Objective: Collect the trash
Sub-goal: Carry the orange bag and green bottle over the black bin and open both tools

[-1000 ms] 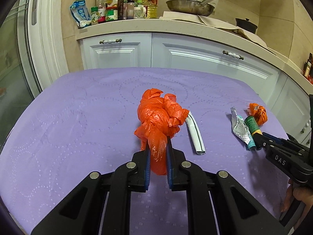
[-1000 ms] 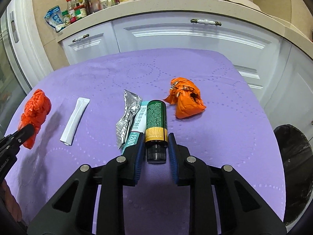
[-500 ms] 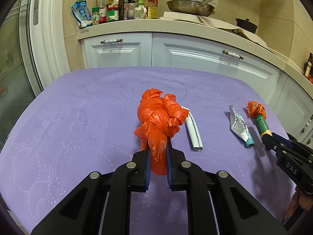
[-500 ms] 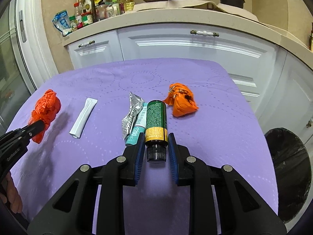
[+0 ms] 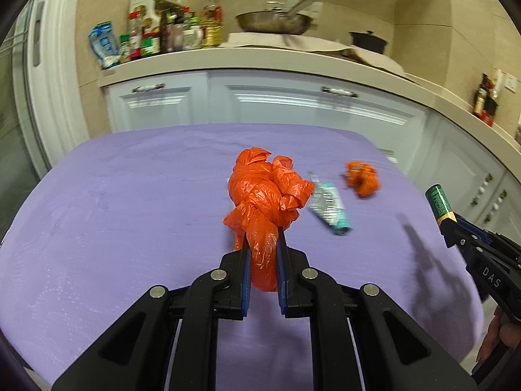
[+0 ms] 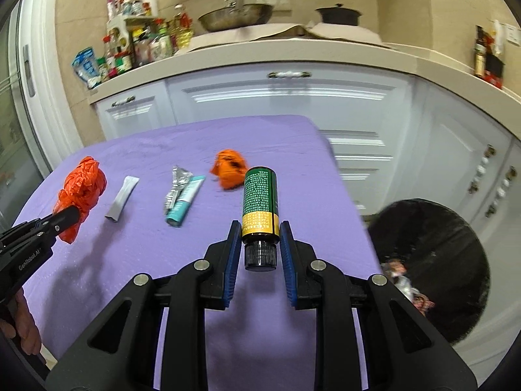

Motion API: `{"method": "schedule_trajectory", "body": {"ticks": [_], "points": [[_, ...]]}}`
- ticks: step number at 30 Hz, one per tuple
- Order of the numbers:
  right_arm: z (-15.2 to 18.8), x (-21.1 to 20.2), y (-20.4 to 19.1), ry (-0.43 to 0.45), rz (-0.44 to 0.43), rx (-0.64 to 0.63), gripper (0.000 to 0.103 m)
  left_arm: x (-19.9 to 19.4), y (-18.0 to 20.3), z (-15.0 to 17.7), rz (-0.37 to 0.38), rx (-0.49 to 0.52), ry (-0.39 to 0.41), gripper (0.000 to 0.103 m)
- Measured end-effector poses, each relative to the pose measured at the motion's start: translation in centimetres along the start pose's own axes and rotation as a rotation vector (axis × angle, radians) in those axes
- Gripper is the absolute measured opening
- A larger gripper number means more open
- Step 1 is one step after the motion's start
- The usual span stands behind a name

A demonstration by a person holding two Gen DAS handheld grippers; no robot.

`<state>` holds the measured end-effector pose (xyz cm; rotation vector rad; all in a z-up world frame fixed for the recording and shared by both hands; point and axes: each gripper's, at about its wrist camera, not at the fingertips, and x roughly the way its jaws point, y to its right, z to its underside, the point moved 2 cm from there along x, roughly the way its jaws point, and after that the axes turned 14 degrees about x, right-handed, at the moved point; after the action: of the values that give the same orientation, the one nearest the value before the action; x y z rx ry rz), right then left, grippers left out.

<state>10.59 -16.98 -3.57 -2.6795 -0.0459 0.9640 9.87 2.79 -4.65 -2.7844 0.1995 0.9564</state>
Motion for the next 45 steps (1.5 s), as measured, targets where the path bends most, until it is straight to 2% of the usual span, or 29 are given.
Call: {"method": "schedule_trajectory", "body": {"ticks": [16, 22, 29, 34, 45], "points": [[0.3, -5.8, 10.1, 0.124, 0.131, 0.118, 0.023, -0.7, 12.2, -2.0, 0.180, 0.154, 0.060, 0.013], [0.3, -6.9, 14.3, 0.151, 0.183, 0.170, 0.023, -0.7, 16.8, -2.6, 0.230, 0.228, 0.084, 0.013], [0.1, -7.3, 18.2, 0.168, 0.222, 0.218, 0.023, 0.5, 21.7, -3.1, 0.299, 0.274, 0.070, 0.013], [0.2, -7.0, 20.3, 0.169, 0.241, 0.240, 0.023, 1.3, 25.1, -3.2, 0.320, 0.312, 0.068, 0.013], [-0.1, -5.7, 23.5, 0.168, 0.265, 0.273, 0.023, 3.2, 28.7, -3.9, 0.329, 0.351, 0.058, 0.014]]}}
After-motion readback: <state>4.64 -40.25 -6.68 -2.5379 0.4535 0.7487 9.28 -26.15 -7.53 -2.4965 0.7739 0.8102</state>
